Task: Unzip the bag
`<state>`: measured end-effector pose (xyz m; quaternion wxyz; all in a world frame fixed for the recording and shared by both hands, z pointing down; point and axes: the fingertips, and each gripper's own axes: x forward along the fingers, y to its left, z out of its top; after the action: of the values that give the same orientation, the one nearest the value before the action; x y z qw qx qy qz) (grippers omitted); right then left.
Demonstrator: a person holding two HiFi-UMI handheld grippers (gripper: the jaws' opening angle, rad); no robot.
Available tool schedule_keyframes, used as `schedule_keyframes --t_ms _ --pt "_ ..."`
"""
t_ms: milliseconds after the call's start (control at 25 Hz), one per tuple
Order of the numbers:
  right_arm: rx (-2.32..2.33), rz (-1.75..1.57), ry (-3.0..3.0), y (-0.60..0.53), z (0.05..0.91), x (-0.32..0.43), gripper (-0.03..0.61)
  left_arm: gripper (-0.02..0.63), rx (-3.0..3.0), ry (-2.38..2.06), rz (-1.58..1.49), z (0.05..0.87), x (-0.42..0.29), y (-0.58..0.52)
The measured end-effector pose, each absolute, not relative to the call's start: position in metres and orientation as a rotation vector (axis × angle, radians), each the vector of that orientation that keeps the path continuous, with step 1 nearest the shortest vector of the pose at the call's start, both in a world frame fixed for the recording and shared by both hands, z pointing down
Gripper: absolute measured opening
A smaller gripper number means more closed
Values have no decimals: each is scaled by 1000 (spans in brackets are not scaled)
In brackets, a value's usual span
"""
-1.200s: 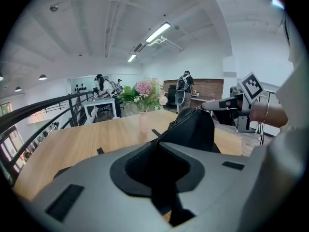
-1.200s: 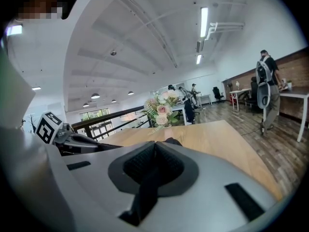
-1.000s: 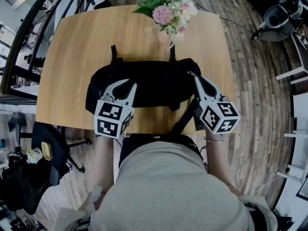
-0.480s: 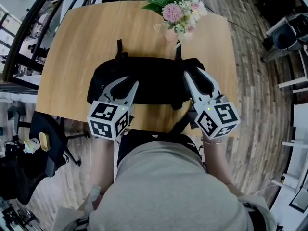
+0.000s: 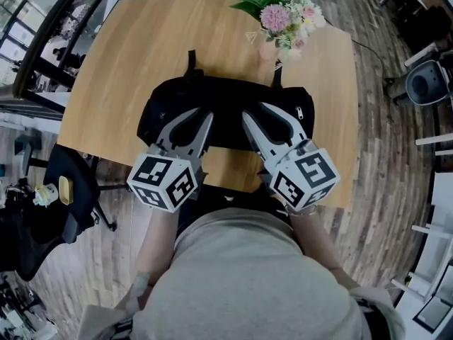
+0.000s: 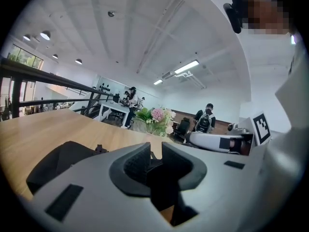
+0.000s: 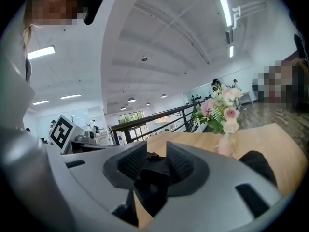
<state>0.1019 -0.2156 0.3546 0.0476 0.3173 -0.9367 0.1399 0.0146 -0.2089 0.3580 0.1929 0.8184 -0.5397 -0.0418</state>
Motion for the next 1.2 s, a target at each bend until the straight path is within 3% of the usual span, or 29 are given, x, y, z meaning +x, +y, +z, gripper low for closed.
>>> schedule_keyframes --t_ms 520,1200 --pt "823 457 -2803 -183 379 77 10 50 2214 -1512 -77 380 17 -186" --pt "777 476 -2748 -170 399 79 6 22 2177 -1510 152 410 34 -174"
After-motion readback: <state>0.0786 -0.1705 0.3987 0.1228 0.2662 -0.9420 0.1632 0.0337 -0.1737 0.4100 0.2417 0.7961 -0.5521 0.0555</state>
